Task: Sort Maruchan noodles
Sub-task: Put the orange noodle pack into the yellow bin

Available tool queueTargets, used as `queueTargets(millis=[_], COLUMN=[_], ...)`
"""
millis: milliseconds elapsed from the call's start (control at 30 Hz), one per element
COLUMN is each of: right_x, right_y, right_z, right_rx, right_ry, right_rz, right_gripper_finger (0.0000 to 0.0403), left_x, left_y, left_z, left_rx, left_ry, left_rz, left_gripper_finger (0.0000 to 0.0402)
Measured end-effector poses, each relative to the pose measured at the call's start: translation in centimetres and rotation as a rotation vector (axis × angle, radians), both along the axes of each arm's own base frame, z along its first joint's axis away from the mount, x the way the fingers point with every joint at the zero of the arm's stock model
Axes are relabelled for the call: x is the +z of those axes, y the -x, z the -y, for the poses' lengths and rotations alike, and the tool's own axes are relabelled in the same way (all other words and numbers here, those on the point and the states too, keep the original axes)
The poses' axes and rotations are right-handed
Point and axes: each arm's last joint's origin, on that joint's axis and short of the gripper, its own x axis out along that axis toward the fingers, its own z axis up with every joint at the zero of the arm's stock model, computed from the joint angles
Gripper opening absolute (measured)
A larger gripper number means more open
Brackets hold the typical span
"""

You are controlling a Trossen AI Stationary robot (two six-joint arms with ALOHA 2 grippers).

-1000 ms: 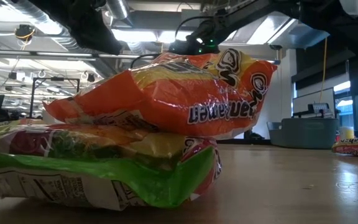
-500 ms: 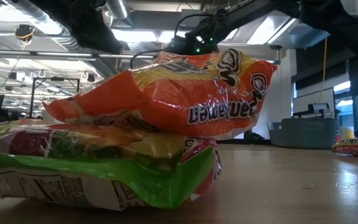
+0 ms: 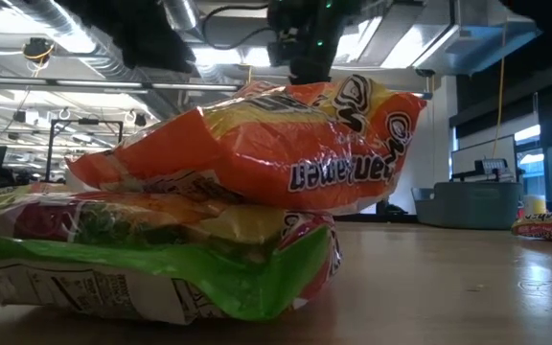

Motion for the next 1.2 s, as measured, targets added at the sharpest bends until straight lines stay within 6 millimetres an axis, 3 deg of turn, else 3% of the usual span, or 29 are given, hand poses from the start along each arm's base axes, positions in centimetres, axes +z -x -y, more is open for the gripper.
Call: queueTargets(millis=[100,333,600,867,1200], right_x=[-0.3,-3.2,-5.1,-6.9,-8.8], right_y=[1.0,3.5,6.4,7.2,7.7], right_z=[-1.2,-4.0,-8.1,-12.9,-21.5], right_rx=[-0.009,0.009,0.008,0.034,0.167], right_ry=[-0.014,-0.004,-0.094,-0.239,-0.366], right_rz=[0.002,0.106,0.19,0.243,0.342], right_gripper_finger=[0.0246,0.0246,0.0246,0.0246,0.0246], left_x=[0.2,-0.8,-4.0,-6.5,-9.4], left_y=[-0.1,-1.3,-4.0,-6.4,-7.6], left_z=[0.0,0.1,1.6,5.1,11.3], left_rx=[-0.002,-0.007,-0.055,-0.206,-0.358], left_ry=[-0.004,0.038,0.152,0.293,0.387], left_rz=[0.022,-0.011,-0.116,-0.128,-0.116], left_gripper_finger=[0.0193,0.0193,0.0193,0.0193,0.0193])
